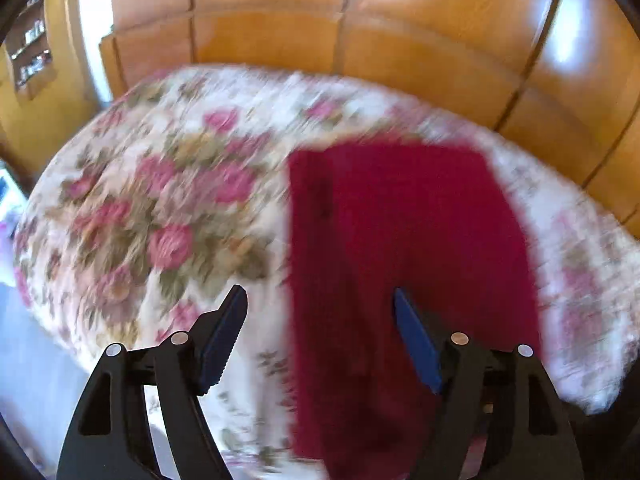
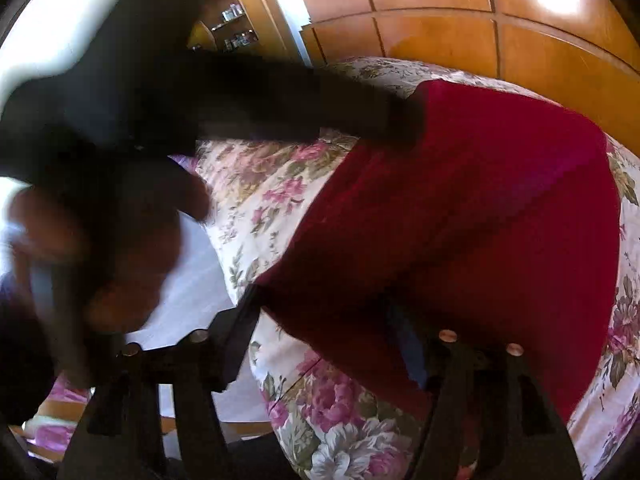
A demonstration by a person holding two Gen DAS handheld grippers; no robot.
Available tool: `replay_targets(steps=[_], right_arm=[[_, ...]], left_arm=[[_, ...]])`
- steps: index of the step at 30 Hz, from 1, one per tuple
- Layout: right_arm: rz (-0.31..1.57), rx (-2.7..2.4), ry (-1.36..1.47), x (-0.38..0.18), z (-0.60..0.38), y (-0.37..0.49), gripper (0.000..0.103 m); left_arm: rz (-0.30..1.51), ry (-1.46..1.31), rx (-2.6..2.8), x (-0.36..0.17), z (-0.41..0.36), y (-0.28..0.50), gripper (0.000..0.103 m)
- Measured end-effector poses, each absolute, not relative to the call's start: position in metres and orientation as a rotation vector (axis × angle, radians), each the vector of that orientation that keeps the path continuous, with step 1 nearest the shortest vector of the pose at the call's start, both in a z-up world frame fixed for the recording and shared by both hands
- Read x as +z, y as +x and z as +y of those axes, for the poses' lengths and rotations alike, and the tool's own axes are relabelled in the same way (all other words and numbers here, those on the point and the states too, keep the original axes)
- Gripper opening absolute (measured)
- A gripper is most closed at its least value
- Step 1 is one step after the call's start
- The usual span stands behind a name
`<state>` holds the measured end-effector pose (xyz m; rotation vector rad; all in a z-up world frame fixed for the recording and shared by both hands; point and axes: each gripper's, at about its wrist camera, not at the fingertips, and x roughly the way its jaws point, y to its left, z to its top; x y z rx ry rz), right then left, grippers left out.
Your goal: Fold small clothes
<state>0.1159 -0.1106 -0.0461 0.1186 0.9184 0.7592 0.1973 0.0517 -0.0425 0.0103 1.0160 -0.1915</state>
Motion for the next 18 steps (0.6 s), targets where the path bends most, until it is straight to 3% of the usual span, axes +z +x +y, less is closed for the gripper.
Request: replay_targets(steps=[1,4,8,9,11,12,16,17,18], right_arm=[[0.926,0.777,0.152,-0.041,-0.122,0.116,0.067],[0.861,0.698,0.291,-0.021,-0.178,0.118,0.082],[0.866,0.486,0.437,-0.032,-0.244,0.152,0.086],[0.887,0.473,0.451,-0.039,-0.247,0.161,0.086],[0.955,0.471,0.481,-0.060,-0.247,0.181,0.085],[0.991,0.470,0.489,-0.073,-0.240,0.195,0.082],[1.020,0.530,0.555,-0.081,-0.229,0.212,0.062],[1.012,0.541,0.557,-0.074,-0.228,0.213,0.047],[1.002,0.554,0.555,-0.068,-0.230,0.216,0.041]], left_arm=[[1.034,-0.032,-0.215,-0.053,0.059,0.198,0.075],[1.036,-0.174,-0.258,-0.067,0.077,0.198,0.078],[1.051,-0.368,-0.363,-0.089,0.094,0.206,0.078],[1.051,-0.409,-0.391,-0.094,0.097,0.207,0.076],[1.049,-0.473,-0.452,-0.097,0.097,0.209,0.064],[1.048,-0.524,-0.512,-0.100,0.098,0.211,0.051],[1.012,-0.570,-0.577,-0.100,0.097,0.207,0.034],[1.003,-0.612,-0.594,-0.100,0.101,0.206,0.032],[0.993,-0.644,-0.610,-0.099,0.105,0.204,0.030]])
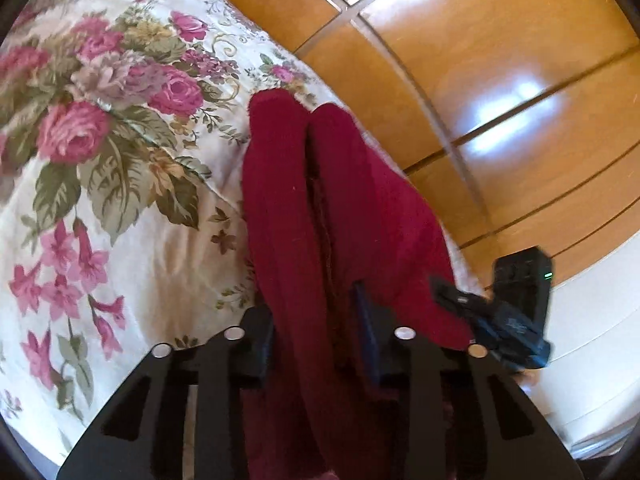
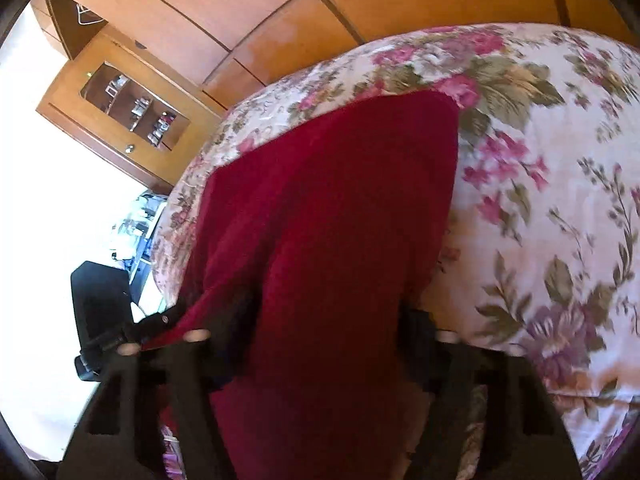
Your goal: Fold small clothes
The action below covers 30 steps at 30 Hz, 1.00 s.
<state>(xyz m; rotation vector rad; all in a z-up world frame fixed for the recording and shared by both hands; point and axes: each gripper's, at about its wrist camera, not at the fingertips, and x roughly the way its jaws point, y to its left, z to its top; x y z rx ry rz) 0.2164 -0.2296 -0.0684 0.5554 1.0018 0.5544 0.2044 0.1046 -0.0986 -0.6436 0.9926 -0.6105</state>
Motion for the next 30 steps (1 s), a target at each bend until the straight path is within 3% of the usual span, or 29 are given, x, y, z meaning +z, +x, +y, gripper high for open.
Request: replay_targets(steps=[3,14,18,22,24,28,30], right_arm=[[0.932,0.630,0.489,-0.036,-0.215,0.217,0.036],[0.730,1.003,0.353,0.071,-0.104,0.249,0.035],[0.837,1.037,0.291,0.034,-0.053,0.298,0.036],[1.060,0.875,0.148,-0.049,-0.030,0.321,0.036],[1.117,0.774,0.101,-0.088,-0.028,0.325,0.044],[1.112,0.760,0.199,-0.091,-0.042,0.324,0.047],[1.070,0.719,0.111,-0.077,-0.035,0.316,0.059]], left_arm=[[0.941,-0.638,-0.650,-0.079,0.107,0.195,0.029],[0.584,-0.633,-0.526,0.046,0.198,0.136,0.029],[0.619,-0.561,-0.374,0.037,0.209,0.147,0.029],[0.877,-0.482,-0.177,-0.043,0.195,0.188,0.029],[0.940,-0.480,-0.155,-0.078,0.186,0.195,0.032],[0.914,-0.486,-0.131,-0.072,0.175,0.197,0.034],[0.913,-0.413,-0.105,-0.063,0.166,0.200,0.034]])
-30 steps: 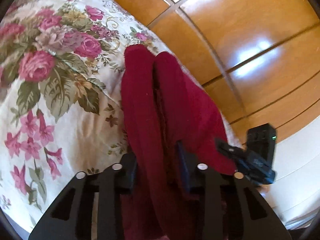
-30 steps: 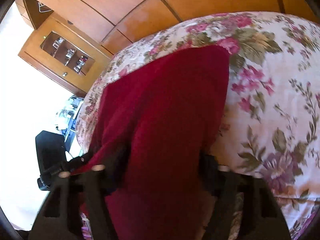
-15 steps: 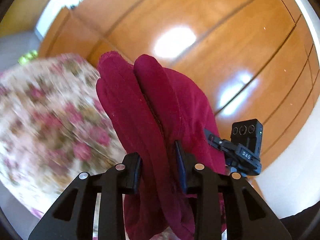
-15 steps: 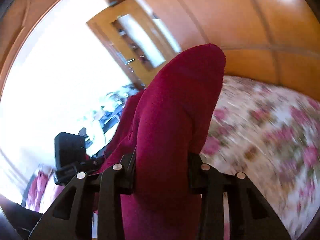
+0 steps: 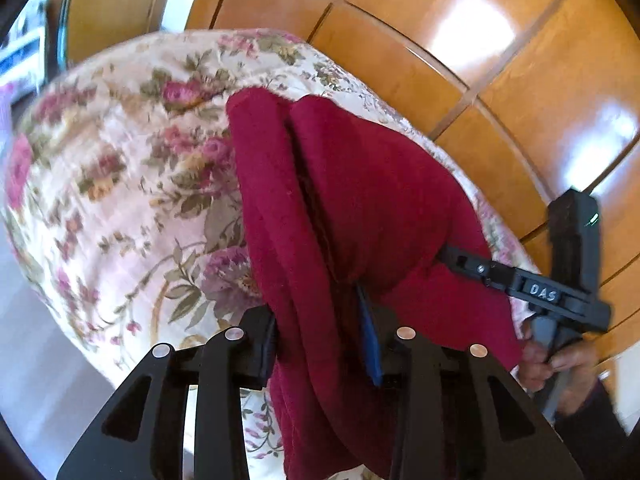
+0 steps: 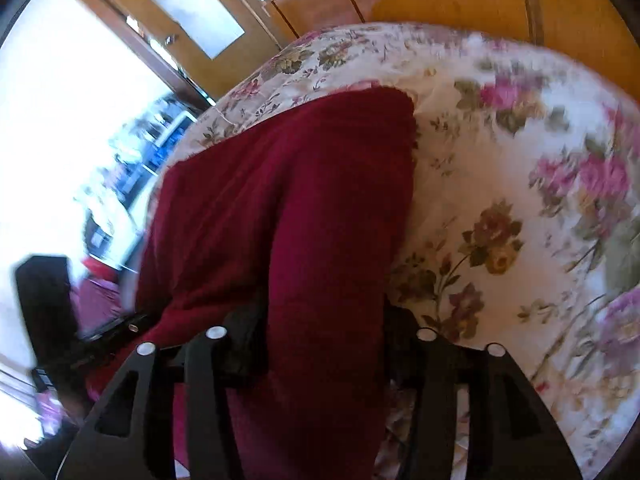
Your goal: Fold small clothes
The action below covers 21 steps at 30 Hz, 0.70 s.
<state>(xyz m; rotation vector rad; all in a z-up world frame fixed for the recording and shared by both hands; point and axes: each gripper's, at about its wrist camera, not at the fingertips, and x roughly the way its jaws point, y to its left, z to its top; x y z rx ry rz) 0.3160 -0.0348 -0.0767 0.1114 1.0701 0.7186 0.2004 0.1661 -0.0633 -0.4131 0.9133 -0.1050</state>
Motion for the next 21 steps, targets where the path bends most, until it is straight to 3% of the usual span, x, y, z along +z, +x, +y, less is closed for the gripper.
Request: replay_targets(steps=[4,6,11,13,14,15,16,18,21], right_arm=[[0.969,0.654,0.034,-0.052,-0.035,0.298,0.067],[0.949,0.670,0.063,-0.045,-0.045,0.292,0.088],[1.031,0.688,0.164,-0.066,-0.055,0.293,0.089],[1.091,0.732,0.249,-0.079,-0.061,0.292,0.088],[1.111,0.749,0.291,-0.085,-0.064,0.293,0.081],[1.135,0.789,0.346,-0.091,-0.065,0.293,0.063],[1.136,0.783,0.356,-0.091,-0.067,0.290,0.061],[1.110,0.784,0.333,-0.083,-0.066,0.284,0.046],[1.071,0.779,0.289,-0.069,-0.069,0.271,0.041]], left_arm=[[0.909,-0.351,-0.054,-0.050,0.166,0.201,0.034],[0.904,-0.325,-0.026,-0.046,0.168,0.199,0.042],[0.894,-0.283,0.027,-0.042,0.169,0.188,0.046],[0.891,-0.254,0.050,-0.044,0.169,0.185,0.055],[0.895,-0.252,0.050,-0.047,0.170,0.185,0.055],[0.899,-0.260,0.047,-0.050,0.170,0.187,0.055],[0.901,-0.284,0.042,-0.053,0.173,0.188,0.055],[0.905,-0.324,0.030,-0.056,0.176,0.189,0.055],[0.894,-0.311,0.015,-0.054,0.171,0.185,0.055]])
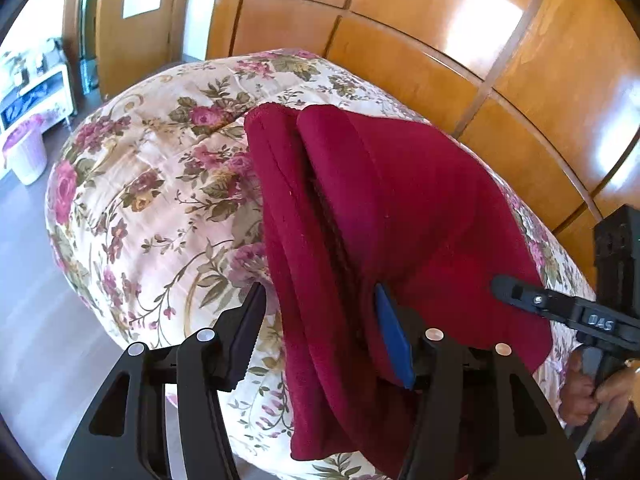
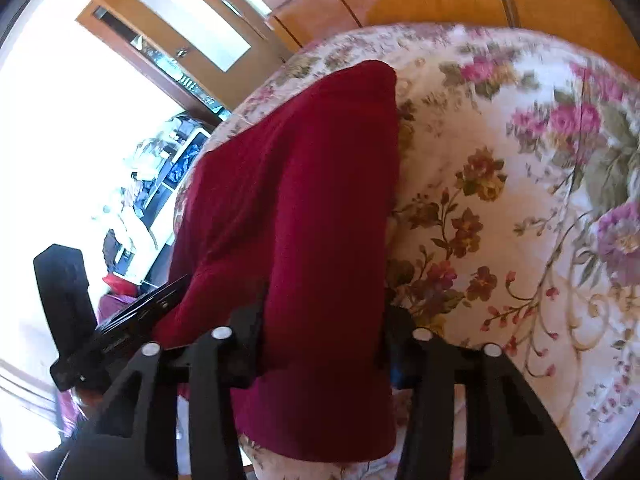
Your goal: Fold small clothes
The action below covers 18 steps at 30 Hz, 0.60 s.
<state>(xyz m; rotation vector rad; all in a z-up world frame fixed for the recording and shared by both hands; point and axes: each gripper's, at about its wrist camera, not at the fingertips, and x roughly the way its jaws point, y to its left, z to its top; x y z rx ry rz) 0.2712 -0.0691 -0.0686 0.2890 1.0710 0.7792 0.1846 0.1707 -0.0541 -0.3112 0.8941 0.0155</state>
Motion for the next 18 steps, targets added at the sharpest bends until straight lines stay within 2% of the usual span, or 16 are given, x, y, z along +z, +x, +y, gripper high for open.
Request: replay_targets(steps=[3,7,10,12,18], right_arm=[[1.082,0.750,0.302,-0.074,-0.075,0.266,0.041],[1.104,0.724,0.335,-0.085,-0.079,0.269,0.043],[1.083,0.679,0.262,-0.072,-0.076,0.261,0.052],[1.016,0.611,0.184,-0.053,-0.074,0.249,0.069],[0.874,0.430,0.072,-0.027,-0.088,0.197,0.085]], left_arm=[[0.893,-0.299,-0.004,-0.057,0.167,0.185,0.055],[0.902,-0.306,-0.001,-0.064,0.168,0.193,0.064],[0.907,-0.294,0.014,-0.056,0.168,0.190,0.064],[0.886,-0.251,0.051,-0.044,0.164,0.183,0.066],[0.824,-0.168,0.201,-0.019,0.143,0.145,0.069]])
